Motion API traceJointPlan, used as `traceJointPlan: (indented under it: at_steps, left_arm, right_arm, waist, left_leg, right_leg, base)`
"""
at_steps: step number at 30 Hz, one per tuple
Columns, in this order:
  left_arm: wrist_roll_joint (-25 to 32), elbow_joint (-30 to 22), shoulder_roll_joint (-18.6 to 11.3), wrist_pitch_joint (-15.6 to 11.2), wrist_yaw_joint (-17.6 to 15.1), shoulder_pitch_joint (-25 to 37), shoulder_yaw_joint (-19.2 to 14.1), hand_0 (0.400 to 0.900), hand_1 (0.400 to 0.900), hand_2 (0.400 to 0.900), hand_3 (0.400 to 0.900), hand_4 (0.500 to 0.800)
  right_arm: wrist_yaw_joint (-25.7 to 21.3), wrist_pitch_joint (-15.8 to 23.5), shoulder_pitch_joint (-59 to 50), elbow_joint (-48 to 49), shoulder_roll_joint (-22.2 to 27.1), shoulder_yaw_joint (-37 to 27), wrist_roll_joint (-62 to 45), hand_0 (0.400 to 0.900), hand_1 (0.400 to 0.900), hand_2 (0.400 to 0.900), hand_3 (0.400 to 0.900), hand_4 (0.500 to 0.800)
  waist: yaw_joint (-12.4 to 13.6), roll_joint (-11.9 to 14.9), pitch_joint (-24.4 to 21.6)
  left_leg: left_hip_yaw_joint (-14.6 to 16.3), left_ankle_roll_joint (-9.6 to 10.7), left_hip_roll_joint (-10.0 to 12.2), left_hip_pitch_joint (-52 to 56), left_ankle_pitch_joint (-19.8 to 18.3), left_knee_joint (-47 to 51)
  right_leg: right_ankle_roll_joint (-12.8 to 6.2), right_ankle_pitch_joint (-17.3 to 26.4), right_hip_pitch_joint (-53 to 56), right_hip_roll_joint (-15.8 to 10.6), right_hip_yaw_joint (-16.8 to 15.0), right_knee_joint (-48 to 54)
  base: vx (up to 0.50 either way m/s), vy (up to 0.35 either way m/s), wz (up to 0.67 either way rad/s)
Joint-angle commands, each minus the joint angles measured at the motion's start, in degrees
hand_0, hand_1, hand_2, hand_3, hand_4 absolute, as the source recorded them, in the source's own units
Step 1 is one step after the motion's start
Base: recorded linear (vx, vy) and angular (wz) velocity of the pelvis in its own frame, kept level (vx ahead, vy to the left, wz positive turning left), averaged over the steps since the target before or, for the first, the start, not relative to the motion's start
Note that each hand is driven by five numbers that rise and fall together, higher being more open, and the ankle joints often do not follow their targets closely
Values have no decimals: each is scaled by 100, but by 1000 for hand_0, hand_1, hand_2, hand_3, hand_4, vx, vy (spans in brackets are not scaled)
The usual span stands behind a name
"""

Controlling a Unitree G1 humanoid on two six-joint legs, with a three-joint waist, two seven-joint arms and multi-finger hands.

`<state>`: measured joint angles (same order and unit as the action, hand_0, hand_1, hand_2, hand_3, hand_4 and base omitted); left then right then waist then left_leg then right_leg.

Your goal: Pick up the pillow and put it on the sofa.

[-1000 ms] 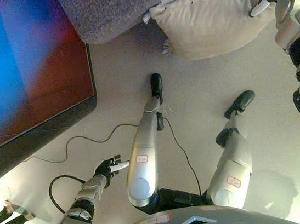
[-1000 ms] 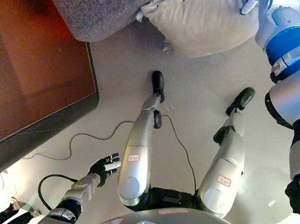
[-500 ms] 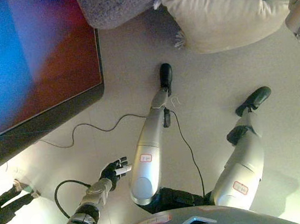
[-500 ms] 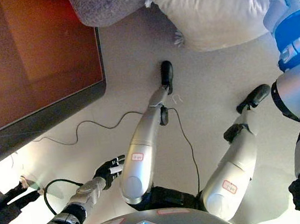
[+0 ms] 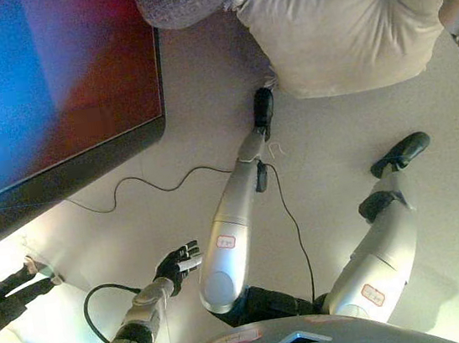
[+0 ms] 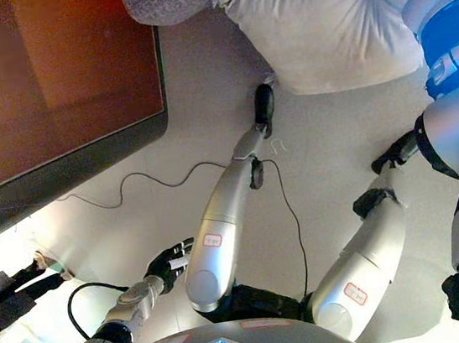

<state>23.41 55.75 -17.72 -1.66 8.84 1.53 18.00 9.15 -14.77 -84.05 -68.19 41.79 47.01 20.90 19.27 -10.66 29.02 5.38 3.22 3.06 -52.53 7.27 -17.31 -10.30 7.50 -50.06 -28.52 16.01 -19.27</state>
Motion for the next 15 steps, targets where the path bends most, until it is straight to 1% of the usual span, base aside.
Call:
traceJointPlan:
  at_steps: [1,5,9,13,15]
  left_arm:
    - [116,-66,-285,330,-110,-959,390,900,900,900,900,800]
    - [70,-98,-357,365,-25,-981,306,900,900,900,900,800]
    - [14,-95,-419,454,35,-940,222,900,900,900,900,800]
    - [-98,-49,-489,503,37,-926,152,900,900,900,900,800]
    - [-168,9,-521,579,27,-881,102,900,900,900,900,800]
  right_arm:
    - [-197,203,-426,284,549,211,-72,400,400,400,400,500]
    - [-68,374,-327,354,594,165,-54,400,400,400,400,500]
    - [181,517,-177,462,589,155,10,400,400,400,400,500]
    - [563,731,57,608,566,46,-19,400,400,400,400,500]
    - [760,821,125,686,559,39,-78,400,400,400,400,500]
  waist:
    - [57,-1105,77]
    - [21,-1066,77]
    - [-27,-953,77]
    - [-51,-754,77]
    - [-54,-619,77]
  left_leg:
    - [-276,417,206,395,275,842]
    - [-222,421,203,713,257,938]
    - [-150,423,205,1195,225,1036]
    - [-66,412,216,1825,172,1138]
    - [-33,404,230,2121,129,1154]
  right_leg:
    - [-80,-906,-71,-24,-257,-918]
    - [-64,-913,236,-13,-151,-854]
    - [-62,-907,744,-20,23,-729]
    - [-87,-872,1456,-52,299,-528]
    - [-105,-849,1826,-69,459,-428]
  base:
    - [-32,-16,-2]
    - [-27,-4,-7]
    - [-13,-11,-6]
    - [9,-52,-2]
    - [20,-75,-2]
